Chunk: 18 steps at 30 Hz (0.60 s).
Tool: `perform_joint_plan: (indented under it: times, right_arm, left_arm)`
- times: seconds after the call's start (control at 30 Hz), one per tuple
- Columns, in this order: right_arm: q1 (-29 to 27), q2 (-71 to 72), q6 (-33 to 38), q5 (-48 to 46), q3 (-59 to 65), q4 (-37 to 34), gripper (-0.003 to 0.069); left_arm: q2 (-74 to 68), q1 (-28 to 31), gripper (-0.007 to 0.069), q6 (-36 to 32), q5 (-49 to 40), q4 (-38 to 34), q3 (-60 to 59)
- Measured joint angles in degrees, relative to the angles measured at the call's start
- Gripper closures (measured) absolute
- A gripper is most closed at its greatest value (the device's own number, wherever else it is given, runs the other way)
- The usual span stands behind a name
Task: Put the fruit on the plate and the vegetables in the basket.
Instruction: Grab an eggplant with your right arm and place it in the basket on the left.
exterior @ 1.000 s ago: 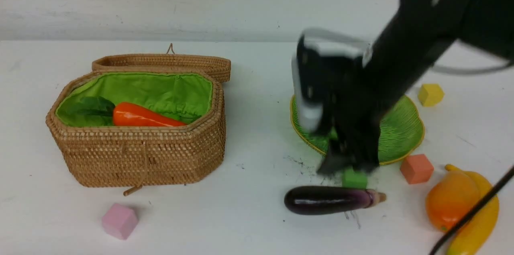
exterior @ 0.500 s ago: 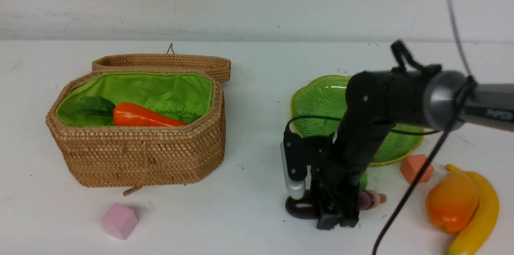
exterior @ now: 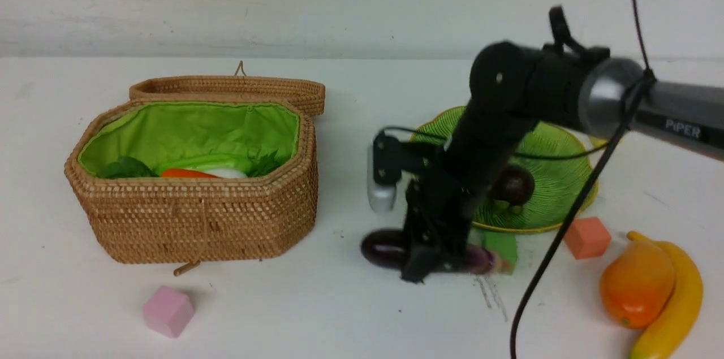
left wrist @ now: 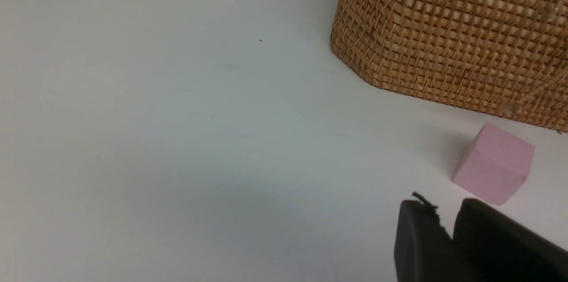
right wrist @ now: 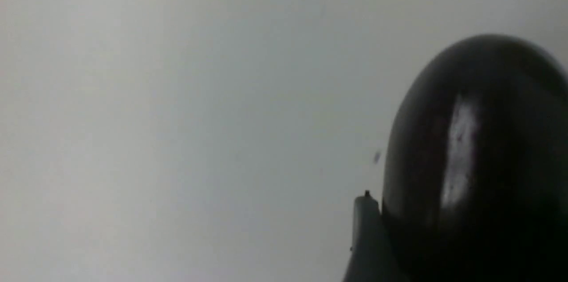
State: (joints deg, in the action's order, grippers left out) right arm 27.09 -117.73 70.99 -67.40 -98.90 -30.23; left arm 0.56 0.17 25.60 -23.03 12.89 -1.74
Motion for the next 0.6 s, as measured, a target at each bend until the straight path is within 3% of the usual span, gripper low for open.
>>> perform_joint_plan:
  times: [0.13, 0.17, 0.27, 0.33, 0.43, 0.6]
  right_arm:
    - [0.0, 0.4, -1.2, -1.8, -10.9, -11.0, 0.0245]
    - [0.2, 0.4, -1.3, -0.6, -16.7, -16.8, 0.0245]
    - [1.0, -0.2, 0.2, 5.1, -23.8, -25.2, 0.0245]
    - [1.7, -0.6, 2.8, 8.8, -25.9, -28.1, 0.0245]
    - [4.5, -3.5, 12.1, 20.3, -28.3, -37.8, 0.0245]
    - [7.8, -11.3, 20.9, 29.8, -28.4, -48.1, 0.0245]
  left_arm:
    - [0.0, 0.0, 0.0501, 0.0, 0.0, 0.0, 0.0]
    - [0.0, 0.0, 0.0500, 0.0, 0.0, 0.0, 0.0]
    - [0.0, 0.0, 0.0496, 0.0, 0.0, 0.0, 0.0]
    - [0.0, 0.0, 0.0495, 0.0, 0.0, 0.0, 0.0]
    - [0.0, 0.0, 0.0494, 0.0, 0.0, 0.0, 0.0]
    - [0.0, 0.0, 0.0491, 0.0, 0.0, 0.0, 0.0]
